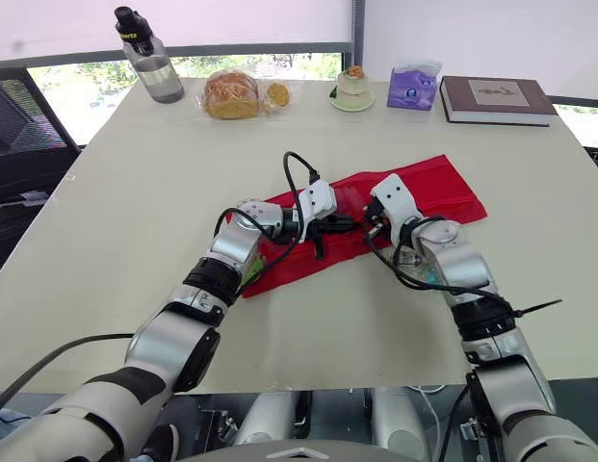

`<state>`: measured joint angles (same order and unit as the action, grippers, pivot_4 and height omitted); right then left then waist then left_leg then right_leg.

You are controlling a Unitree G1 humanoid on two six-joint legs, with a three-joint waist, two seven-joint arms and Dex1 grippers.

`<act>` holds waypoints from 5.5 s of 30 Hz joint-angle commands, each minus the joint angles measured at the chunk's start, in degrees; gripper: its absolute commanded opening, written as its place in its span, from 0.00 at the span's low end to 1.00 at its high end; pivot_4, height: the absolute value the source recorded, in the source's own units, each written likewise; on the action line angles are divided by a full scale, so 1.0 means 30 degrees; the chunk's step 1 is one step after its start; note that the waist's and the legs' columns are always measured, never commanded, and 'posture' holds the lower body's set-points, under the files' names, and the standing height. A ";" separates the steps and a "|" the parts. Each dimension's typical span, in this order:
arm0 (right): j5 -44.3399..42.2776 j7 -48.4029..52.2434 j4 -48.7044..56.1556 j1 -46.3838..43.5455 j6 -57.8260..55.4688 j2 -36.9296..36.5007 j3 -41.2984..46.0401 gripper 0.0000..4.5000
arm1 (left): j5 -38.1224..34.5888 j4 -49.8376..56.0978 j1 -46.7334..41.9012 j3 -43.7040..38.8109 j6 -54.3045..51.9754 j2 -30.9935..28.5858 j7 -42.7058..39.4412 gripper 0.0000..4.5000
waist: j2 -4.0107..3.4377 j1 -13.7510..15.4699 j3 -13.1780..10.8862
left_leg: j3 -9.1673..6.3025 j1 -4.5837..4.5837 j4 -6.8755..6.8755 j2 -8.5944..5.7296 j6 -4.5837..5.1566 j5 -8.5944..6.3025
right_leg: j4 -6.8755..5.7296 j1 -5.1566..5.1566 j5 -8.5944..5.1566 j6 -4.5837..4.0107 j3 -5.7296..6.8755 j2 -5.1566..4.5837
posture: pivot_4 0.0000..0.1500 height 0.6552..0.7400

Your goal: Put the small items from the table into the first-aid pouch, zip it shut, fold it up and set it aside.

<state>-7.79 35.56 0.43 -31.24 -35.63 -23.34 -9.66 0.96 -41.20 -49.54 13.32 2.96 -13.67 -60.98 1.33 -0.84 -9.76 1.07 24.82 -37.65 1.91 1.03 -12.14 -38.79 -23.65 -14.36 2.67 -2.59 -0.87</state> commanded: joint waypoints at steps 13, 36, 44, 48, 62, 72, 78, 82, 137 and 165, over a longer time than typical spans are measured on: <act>-0.6164 0.7289 0.4815 0.6201 0.1619 -0.8312 1.0029 0.01 | 0.0006 -0.3315 -0.1532 -0.0068 0.5252 -0.2969 -0.4224 0.00 | 0.0003 -0.0101 -0.0002 | 0.0015 -0.0034 0.0031 0.0043 0.0000 0.0000 | 0.0003 0.0001 -0.0003 0.0000 -0.0019 0.0050 | 1.00 1.00; -1.2862 1.3444 0.3651 1.2753 -0.1321 -1.2588 2.3103 0.99 | 0.2626 -0.9211 -0.4424 -0.0127 0.9102 -0.4021 -0.2051 0.00 | 0.0019 0.0048 -0.0010 | 0.0026 -0.0032 0.0056 0.0017 0.0000 0.0000 | 0.0055 0.0017 -0.0024 0.0049 -0.0019 0.0011 | 1.00 1.00; -1.2695 1.3899 0.4156 1.4290 -0.1738 -1.2950 2.3835 0.99 | 0.3031 -0.9315 -0.4390 -0.0057 0.9188 -0.3924 -0.1868 0.00 | 0.0020 0.0012 -0.0009 | 0.0027 -0.0049 0.0056 0.0027 -0.0001 0.0000 | 0.0048 0.0020 -0.0036 0.0069 -0.0022 0.0021 | 1.00 1.00; -1.1343 1.3057 0.4429 1.3751 -0.0212 -1.2896 2.1025 0.99 | 0.3131 -0.9328 -0.4455 -0.0097 0.9115 -0.3789 -0.1609 0.00 | 0.0021 -0.0037 -0.0009 | 0.0037 -0.0057 0.0050 0.0028 -0.0001 0.0001 | 0.0048 0.0024 -0.0036 0.0072 -0.0031 0.0019 | 1.00 1.00; -0.4680 1.1587 0.1851 0.5141 0.5684 -1.0056 0.5583 0.99 | 0.2883 -0.8893 -0.4338 -0.0515 0.8679 -0.2968 -0.1074 0.00 | 0.0030 0.0007 -0.0018 | 0.0019 -0.0030 -0.0009 0.0011 0.0000 0.0003 | 0.0002 0.0009 -0.0014 0.0063 -0.0022 0.0024 | 1.00 1.00; 0.1871 1.2554 -0.4222 -0.0519 0.8825 -0.8750 -0.1576 0.99 | 0.3232 -0.8491 -0.3718 -0.0524 0.8876 -0.2837 -0.0616 0.00 | 0.0023 0.0058 -0.0024 | 0.0016 -0.0016 -0.0026 -0.0005 0.0000 0.0000 | -0.0014 0.0003 0.0008 0.0016 -0.0011 0.0007 | 1.00 1.00; 0.2784 1.2686 -0.4862 -0.1131 0.8809 -0.8296 -0.2324 0.88 | 0.3258 -0.8409 -0.3681 -0.0557 0.8859 -0.2813 -0.0592 0.00 | 0.0023 0.0048 -0.0023 | 0.0022 -0.0020 -0.0039 -0.0006 0.0000 0.0001 | -0.0017 0.0011 0.0010 0.0017 -0.0014 0.0002 | 1.00 1.00; 0.2734 1.2836 -0.4331 -0.0885 0.8632 -0.8593 -0.2098 0.54 | 0.3281 -0.8415 -0.3658 -0.0540 0.8888 -0.2809 -0.0553 0.00 | 0.0022 0.0040 -0.0023 | 0.0023 -0.0023 -0.0058 -0.0005 0.0001 0.0001 | -0.0030 0.0015 0.0012 0.0018 -0.0015 0.0002 | 1.00 1.00; 0.0185 -0.4456 -0.0517 -0.5621 -1.3634 0.5414 0.5224 0.46 | 0.2093 -0.4977 -0.2058 -0.0455 0.7720 -0.0726 -0.1480 0.00 | 0.0016 -0.0041 -0.0020 | -0.0020 0.0012 -0.0019 -0.0012 0.0002 0.0000 | -0.0033 -0.0007 0.0016 0.0011 0.0021 -0.0014 | 1.00 1.00; -0.1510 -0.0444 0.5462 0.0188 -0.6783 -0.3177 -0.0744 0.47 | 0.1871 -0.5948 -0.2442 -0.0727 0.7270 -0.1014 -0.0994 0.00 | 0.0018 -0.0078 -0.0021 | -0.0009 0.0007 0.0017 -0.0016 0.0002 0.0000 | -0.0001 -0.0012 0.0008 0.0017 0.0006 -0.0009 | 1.00 1.00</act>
<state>-12.79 33.89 15.76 -30.29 -58.41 -32.75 -11.60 7.47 -59.37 -55.93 11.69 25.00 -16.62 -63.98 1.39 -1.08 -9.82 1.05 24.83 -37.60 1.86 1.04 -12.15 -38.80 -23.69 -14.33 2.72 -2.58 -0.89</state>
